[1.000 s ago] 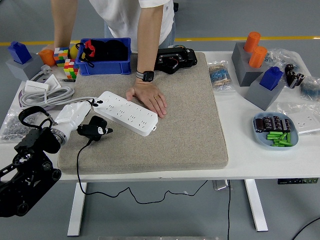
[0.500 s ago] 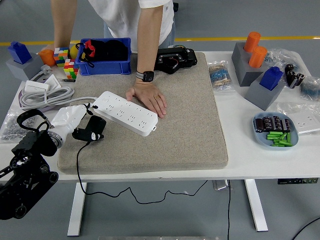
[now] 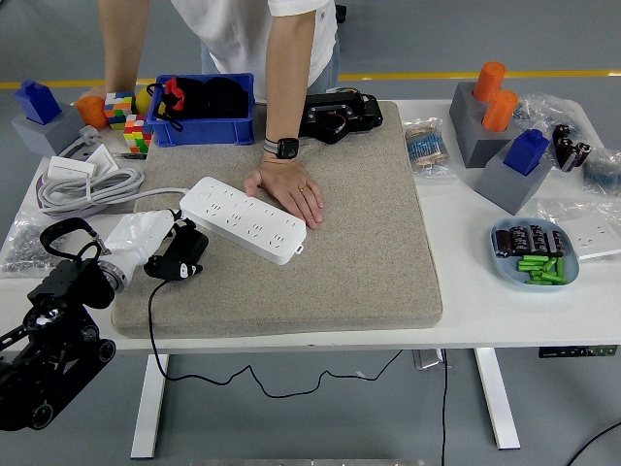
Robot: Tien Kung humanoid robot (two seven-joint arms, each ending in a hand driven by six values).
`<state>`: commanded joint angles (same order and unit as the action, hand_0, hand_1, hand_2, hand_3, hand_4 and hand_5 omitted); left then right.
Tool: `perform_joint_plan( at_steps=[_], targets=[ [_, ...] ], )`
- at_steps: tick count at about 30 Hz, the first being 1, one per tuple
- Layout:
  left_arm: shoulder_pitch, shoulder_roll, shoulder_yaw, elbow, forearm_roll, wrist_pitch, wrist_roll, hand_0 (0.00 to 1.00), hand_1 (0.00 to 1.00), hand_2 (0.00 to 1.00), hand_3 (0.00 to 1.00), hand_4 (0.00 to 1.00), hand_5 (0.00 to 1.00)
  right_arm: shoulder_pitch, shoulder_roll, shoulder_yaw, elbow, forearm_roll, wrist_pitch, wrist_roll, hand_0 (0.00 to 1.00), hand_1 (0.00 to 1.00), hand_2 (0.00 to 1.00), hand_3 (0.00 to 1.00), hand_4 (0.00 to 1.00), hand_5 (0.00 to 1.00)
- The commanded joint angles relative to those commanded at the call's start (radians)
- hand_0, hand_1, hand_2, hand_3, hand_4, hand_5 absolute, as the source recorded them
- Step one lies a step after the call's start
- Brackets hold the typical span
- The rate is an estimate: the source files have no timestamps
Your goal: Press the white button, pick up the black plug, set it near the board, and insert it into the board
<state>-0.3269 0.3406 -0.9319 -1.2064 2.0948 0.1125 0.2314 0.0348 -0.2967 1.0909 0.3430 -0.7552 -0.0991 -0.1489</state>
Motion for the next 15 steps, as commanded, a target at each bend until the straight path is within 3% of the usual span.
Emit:
perform_joint_plan(
  at_steps=[5, 6, 11, 12, 15],
  targets=[
    [-0.002, 0.002, 0.011, 0.001, 0.0, 0.023, -0.024, 0.429, 0.57, 0.548, 0.613, 0.803, 0.002, 0.001, -0.001, -0.001, 0.0, 0.001, -0.001, 0.001, 0.711, 0.626, 0.635, 0.607, 0.643, 0.369],
    [-0.002, 0.002, 0.012, 0.002, -0.001, 0.029, -0.029, 0.361, 0.479, 0.478, 0.592, 0.757, 0.002, 0.002, -0.001, -0.001, 0.0, 0.001, -0.001, 0.002, 0.712, 0.626, 0.635, 0.607, 0.643, 0.368],
    [-0.002, 0.001, 0.018, 0.007, -0.011, 0.052, -0.051, 0.361, 0.479, 0.478, 0.592, 0.757, 0.002, 0.003, -0.002, -0.004, 0.001, 0.004, -0.003, 0.005, 0.712, 0.626, 0.635, 0.607, 0.643, 0.368],
    [-0.002, 0.001, 0.018, 0.009, -0.016, 0.057, -0.057, 0.296, 0.356, 0.401, 0.584, 0.771, 0.002, 0.002, -0.002, -0.005, 0.001, 0.004, -0.004, 0.005, 0.712, 0.626, 0.635, 0.606, 0.643, 0.368],
    [-0.002, 0.0, 0.018, 0.013, -0.025, 0.06, -0.065, 0.296, 0.356, 0.401, 0.584, 0.771, 0.002, 0.0, -0.002, -0.005, 0.001, 0.004, -0.006, 0.008, 0.712, 0.626, 0.635, 0.606, 0.643, 0.368]
  ],
)
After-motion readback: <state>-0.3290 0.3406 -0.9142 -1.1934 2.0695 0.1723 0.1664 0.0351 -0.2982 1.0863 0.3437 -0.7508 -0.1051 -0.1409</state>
